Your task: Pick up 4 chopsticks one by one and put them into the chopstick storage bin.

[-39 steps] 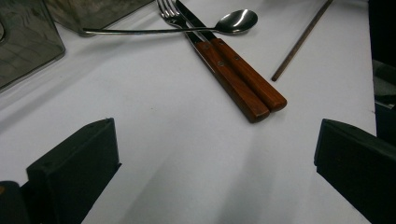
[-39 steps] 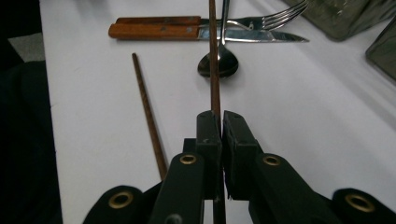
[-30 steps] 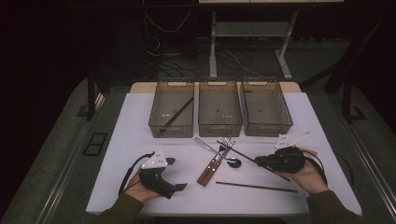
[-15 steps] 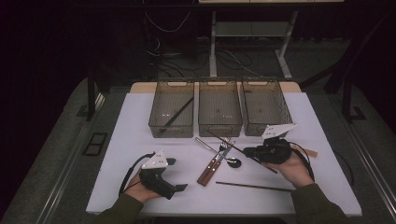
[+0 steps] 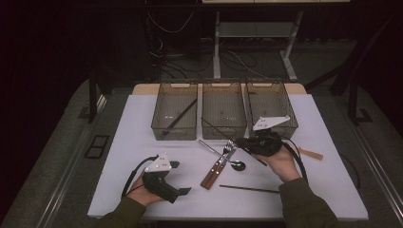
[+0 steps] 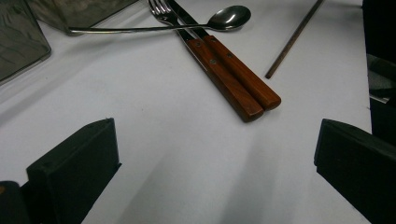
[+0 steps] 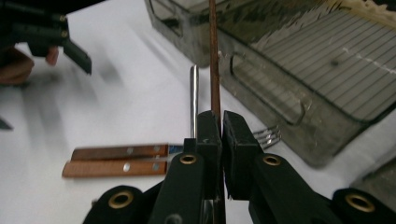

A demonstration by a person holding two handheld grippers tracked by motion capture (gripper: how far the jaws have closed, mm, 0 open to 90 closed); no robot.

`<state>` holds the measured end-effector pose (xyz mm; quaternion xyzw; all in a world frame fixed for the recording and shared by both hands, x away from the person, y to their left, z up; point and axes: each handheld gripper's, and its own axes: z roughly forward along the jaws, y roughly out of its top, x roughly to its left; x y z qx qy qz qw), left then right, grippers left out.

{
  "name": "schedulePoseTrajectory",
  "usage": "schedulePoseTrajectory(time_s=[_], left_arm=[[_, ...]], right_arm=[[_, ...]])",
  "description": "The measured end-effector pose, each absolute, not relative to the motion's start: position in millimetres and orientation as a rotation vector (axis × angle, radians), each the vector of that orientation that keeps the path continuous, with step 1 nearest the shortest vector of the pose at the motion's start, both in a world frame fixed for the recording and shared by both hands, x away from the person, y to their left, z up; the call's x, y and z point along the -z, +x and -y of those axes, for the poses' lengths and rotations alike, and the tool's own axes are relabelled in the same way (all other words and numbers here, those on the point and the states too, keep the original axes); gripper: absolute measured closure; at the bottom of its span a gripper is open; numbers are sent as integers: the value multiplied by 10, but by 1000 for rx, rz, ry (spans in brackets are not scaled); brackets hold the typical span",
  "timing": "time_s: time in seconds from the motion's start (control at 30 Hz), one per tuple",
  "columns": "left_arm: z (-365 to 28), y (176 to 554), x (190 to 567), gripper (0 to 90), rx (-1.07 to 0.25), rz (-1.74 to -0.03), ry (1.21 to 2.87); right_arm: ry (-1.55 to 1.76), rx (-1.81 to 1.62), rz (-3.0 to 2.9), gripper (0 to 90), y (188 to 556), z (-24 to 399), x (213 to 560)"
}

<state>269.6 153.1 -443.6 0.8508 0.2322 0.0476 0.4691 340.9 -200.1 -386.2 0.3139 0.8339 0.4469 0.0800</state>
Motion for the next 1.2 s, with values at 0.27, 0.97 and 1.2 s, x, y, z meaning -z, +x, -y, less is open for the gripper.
schedulePoseTrajectory(time_s=[0.27, 0.97, 1.2], left_arm=[[-1532, 2699, 4436, 0, -122, -567, 2085], [-1530, 2700, 4431, 0, -120, -552, 2087], [-1529, 2704, 4432, 0, -119, -546, 2088]], right_arm=[[974, -1384, -2425, 859, 3605, 1826, 3775], [1097, -1490, -2269, 859, 4115, 1282, 3546], [1077, -1493, -2246, 859, 4291, 984, 3490]])
